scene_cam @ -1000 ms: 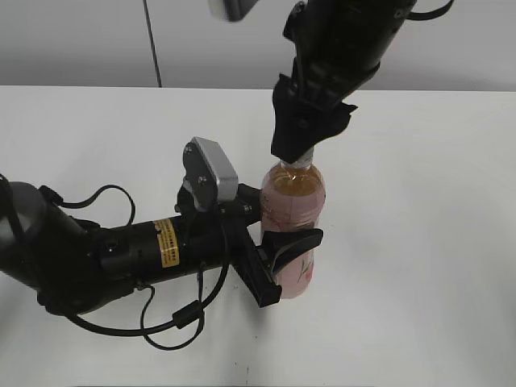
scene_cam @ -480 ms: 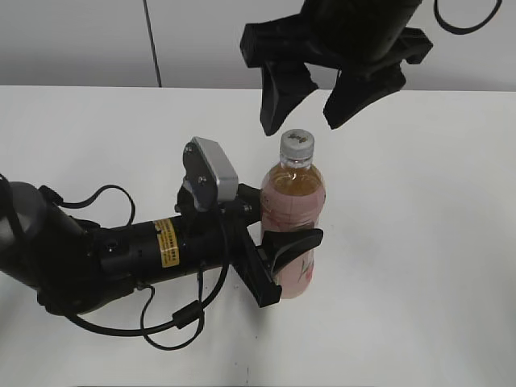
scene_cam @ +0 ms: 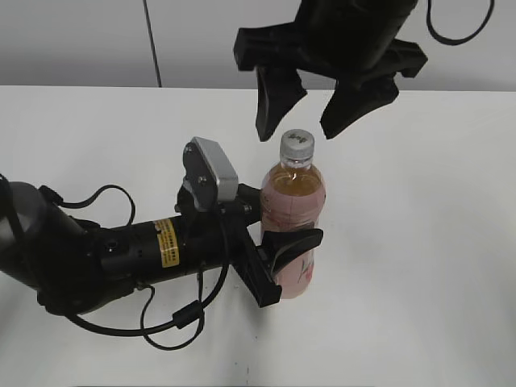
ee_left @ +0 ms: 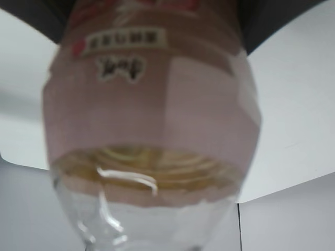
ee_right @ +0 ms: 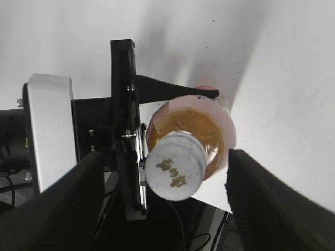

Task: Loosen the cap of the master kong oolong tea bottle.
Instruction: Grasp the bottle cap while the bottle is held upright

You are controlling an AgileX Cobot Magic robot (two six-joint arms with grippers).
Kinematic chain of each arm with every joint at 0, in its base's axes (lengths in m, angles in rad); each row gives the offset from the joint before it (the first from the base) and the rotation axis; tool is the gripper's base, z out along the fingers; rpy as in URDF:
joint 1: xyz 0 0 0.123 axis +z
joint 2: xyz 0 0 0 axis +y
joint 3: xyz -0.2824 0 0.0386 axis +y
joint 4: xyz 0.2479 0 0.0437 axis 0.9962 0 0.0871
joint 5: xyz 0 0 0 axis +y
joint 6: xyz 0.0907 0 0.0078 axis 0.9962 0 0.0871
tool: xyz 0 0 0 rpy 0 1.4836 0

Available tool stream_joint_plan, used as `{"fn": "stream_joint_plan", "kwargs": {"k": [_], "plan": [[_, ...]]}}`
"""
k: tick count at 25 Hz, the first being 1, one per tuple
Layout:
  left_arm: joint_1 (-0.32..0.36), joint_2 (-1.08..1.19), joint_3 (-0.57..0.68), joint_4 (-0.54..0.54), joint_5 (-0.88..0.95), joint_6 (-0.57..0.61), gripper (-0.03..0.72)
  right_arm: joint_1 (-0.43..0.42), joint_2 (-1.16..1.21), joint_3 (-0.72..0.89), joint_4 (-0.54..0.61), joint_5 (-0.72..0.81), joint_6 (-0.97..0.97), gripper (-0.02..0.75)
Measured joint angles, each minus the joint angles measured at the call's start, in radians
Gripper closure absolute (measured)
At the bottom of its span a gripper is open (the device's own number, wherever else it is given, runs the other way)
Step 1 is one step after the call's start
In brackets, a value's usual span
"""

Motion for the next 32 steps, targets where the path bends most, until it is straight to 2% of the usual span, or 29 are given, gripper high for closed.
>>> {"fn": "stream_joint_plan", "kwargs": {"k": [8,15,21,24,29,32], "plan": [[0.000,0.000,0.000,0.000,0.000,0.000,0.306,0.000,0.010,0.000,0.008,0.000,0.001,0.193],[0.000,0.000,0.000,0.000,0.000,0.000,0.306,0.000,0.028,0.000,0.012,0.000,0.002,0.268],[0.000,0.000,0.000,0.000,0.000,0.000,0.306,0.000,0.040,0.000,0.015,0.000,0.002,0.283],[0.000,0.000,0.000,0.000,0.000,0.000,0.306,0.000,0.040,0.000,0.015,0.000,0.002,0.323],[0.000,0.000,0.000,-0.002,0.000,0.000,0.306,0.000,0.041,0.000,-0.001,0.002,-0.006,0.455],[0.000,0.000,0.000,-0.002,0.000,-0.001,0.306,0.000,0.041,0.000,-0.001,0.002,-0.066,0.458]]}}
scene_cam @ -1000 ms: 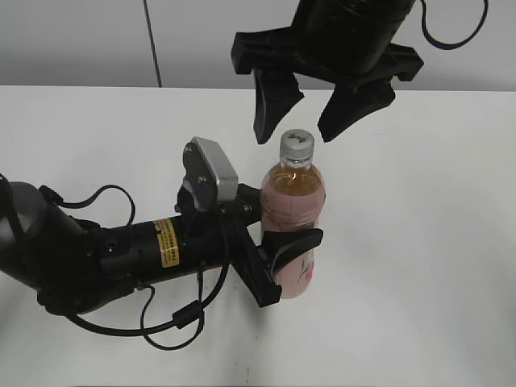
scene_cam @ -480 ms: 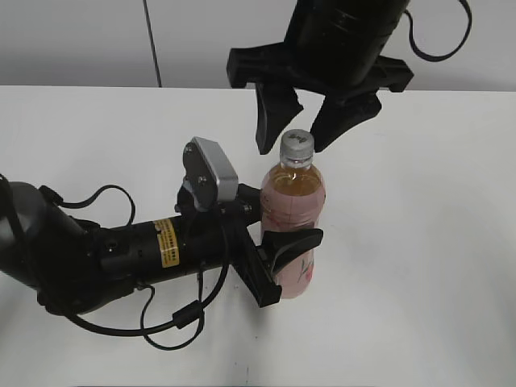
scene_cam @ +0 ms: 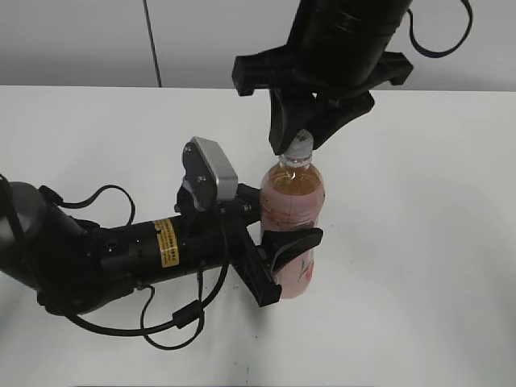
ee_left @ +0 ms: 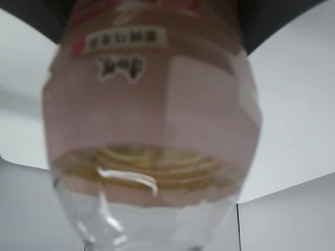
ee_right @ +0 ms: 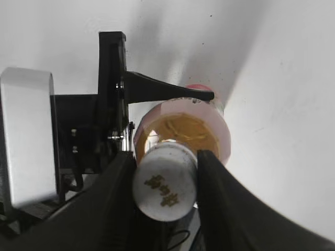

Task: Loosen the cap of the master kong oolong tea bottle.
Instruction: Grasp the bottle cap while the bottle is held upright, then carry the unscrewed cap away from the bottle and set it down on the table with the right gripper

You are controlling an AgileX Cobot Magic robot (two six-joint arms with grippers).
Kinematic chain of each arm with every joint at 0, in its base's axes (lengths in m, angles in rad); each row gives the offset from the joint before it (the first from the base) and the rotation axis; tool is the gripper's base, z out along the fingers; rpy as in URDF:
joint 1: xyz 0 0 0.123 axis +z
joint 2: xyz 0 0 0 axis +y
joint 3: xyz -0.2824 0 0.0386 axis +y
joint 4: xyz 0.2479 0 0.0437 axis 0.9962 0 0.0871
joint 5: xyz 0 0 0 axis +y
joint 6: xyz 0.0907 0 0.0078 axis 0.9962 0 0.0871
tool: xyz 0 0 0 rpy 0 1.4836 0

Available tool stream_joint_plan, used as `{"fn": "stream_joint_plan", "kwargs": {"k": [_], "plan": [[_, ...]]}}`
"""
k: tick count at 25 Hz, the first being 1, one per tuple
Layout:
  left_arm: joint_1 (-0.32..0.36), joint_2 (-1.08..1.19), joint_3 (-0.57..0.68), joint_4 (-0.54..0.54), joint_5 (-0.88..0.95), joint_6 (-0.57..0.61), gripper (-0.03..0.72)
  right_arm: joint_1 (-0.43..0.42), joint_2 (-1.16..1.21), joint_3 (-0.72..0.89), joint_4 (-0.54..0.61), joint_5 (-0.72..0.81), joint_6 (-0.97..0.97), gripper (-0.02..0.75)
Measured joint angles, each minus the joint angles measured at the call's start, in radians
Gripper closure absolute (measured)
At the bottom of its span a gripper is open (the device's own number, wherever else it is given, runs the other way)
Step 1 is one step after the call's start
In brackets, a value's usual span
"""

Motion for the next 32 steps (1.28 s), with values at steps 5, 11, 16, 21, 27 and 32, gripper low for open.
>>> {"fn": "stream_joint_plan", "kwargs": {"k": [5,11,16,21,27,32], "plan": [[0.000,0.000,0.000,0.000,0.000,0.000,0.306,0.000,0.000,0.000,0.002,0.000,-0.337,0.458],[0.000,0.000,0.000,-0.001,0.001,-0.001,0.306,0.000,-0.001,-0.001,0.010,-0.001,-0.871,0.459],[0.000,0.000,0.000,-0.001,0.001,-0.001,0.306,0.000,-0.001,-0.001,0.012,-0.001,-1.059,0.459],[0.000,0.000,0.000,-0.001,0.001,-0.002,0.306,0.000,-0.013,-0.001,0.012,0.000,-1.079,0.459],[0.000,0.000,0.000,0.000,0.000,-0.001,0.306,0.000,-0.105,-0.016,-0.004,-0.002,-0.989,0.464],[0.000,0.000,0.000,0.009,0.000,-0.001,0.306,-0.019,-0.125,-0.018,-0.158,-0.002,-0.616,0.464]]}}
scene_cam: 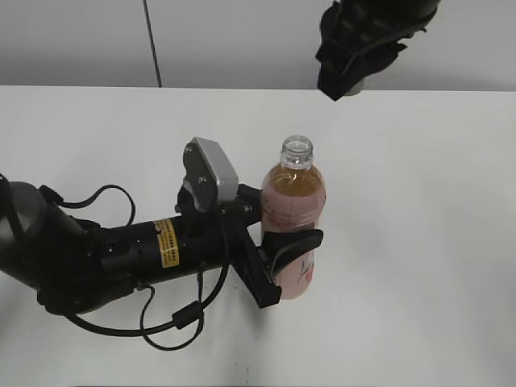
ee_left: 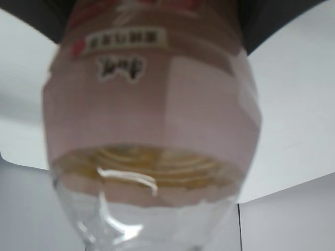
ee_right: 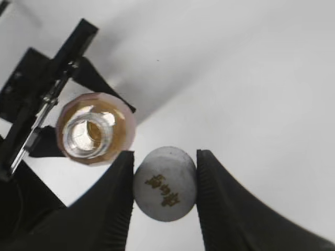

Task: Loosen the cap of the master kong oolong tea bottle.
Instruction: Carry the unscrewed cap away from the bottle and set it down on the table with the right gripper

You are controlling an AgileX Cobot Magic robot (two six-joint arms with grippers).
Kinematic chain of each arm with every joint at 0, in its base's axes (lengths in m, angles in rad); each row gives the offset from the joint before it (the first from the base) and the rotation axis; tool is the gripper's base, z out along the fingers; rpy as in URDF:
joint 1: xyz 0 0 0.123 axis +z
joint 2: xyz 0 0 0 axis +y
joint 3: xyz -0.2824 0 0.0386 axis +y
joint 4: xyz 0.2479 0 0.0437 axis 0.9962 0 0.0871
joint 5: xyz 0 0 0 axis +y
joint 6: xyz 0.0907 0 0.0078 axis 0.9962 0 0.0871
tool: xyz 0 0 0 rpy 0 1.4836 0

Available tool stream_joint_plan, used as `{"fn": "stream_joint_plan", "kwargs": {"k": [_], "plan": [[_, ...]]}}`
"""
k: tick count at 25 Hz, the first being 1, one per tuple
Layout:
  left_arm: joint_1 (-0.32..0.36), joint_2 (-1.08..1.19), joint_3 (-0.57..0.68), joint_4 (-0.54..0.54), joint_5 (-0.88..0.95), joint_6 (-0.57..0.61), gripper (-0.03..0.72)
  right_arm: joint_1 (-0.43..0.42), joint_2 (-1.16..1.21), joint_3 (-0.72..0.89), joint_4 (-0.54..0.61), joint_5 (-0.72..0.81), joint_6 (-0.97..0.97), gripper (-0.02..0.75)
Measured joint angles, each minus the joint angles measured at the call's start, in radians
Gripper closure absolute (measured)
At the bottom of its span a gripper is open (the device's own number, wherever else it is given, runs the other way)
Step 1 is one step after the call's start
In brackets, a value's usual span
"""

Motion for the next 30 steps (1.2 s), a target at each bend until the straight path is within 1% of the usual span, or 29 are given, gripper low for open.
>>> {"fn": "stream_joint_plan", "kwargs": {"k": [4,7,12,15,16,19,22,30], "plan": [[0.000,0.000,0.000,0.021,0.000,0.001,0.306,-0.082,0.000,0.018,-0.023,0.000,0.231,0.464],[0.000,0.000,0.000,0.033,-0.001,0.001,0.306,-0.167,-0.007,0.076,-0.026,-0.002,0.325,0.464],[0.000,0.000,0.000,0.048,-0.003,0.001,0.306,-0.298,-0.021,0.290,-0.021,-0.004,0.359,0.464],[0.000,0.000,0.000,0.049,-0.004,0.001,0.306,-0.354,-0.021,0.436,-0.020,-0.013,0.360,0.465],[0.000,0.000,0.000,0.049,-0.004,0.001,0.306,-0.370,-0.021,0.471,-0.015,-0.049,0.360,0.465],[0.000,0.000,0.000,0.051,-0.004,0.001,0.306,-0.405,-0.019,0.570,-0.006,-0.167,0.360,0.465],[0.000,0.000,0.000,0.053,-0.004,0.001,0.306,-0.414,0.008,0.638,0.016,-0.274,0.352,0.465],[0.000,0.000,0.000,0.057,-0.005,0.001,0.306,-0.415,0.174,0.657,0.173,-0.436,0.279,0.465]]}}
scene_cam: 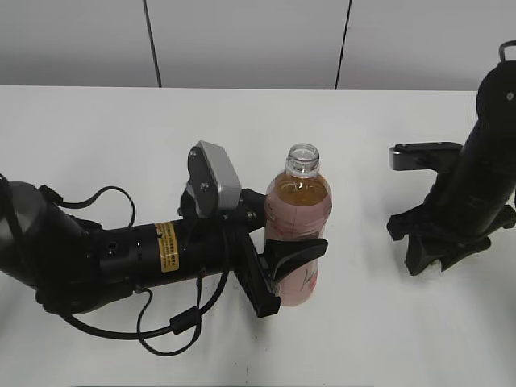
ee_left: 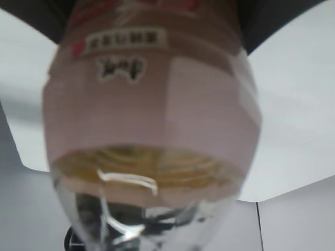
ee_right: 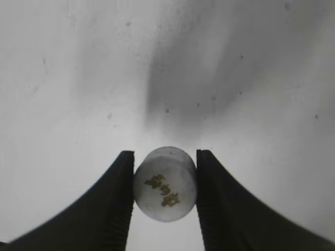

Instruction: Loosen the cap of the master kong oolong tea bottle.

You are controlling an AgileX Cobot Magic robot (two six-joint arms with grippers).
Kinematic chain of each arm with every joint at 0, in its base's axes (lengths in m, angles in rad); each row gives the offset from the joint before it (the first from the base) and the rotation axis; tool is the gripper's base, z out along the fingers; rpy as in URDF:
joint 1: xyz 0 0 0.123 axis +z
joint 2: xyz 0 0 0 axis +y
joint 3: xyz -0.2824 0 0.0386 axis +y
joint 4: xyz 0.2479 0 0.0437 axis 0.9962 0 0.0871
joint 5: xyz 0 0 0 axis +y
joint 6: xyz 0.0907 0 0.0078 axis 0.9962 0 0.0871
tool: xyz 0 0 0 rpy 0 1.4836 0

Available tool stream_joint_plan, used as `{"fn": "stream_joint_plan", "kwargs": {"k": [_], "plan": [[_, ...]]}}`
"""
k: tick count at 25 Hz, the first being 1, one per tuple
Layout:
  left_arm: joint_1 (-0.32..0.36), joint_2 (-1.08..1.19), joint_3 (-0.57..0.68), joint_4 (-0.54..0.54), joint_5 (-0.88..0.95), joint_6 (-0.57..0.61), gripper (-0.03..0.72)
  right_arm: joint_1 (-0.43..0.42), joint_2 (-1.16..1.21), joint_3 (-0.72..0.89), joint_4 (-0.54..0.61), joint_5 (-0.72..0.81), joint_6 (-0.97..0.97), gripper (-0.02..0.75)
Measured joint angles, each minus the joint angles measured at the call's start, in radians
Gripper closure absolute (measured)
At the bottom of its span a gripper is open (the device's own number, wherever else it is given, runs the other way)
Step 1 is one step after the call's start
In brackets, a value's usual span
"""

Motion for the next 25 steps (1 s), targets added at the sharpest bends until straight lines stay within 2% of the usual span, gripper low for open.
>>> {"fn": "stream_joint_plan", "kwargs": {"k": [10,18,25], "plan": [[0.000,0.000,0.000,0.001,0.000,0.000,0.306,0.000,0.091,0.000,0.010,-0.078,-0.040,0.456],[0.000,0.000,0.000,0.001,0.000,0.000,0.306,0.000,0.091,0.000,0.010,-0.079,-0.070,0.235],[0.000,0.000,0.000,0.001,0.000,0.000,0.306,0.000,0.091,0.000,0.018,-0.079,-0.072,0.203]]}}
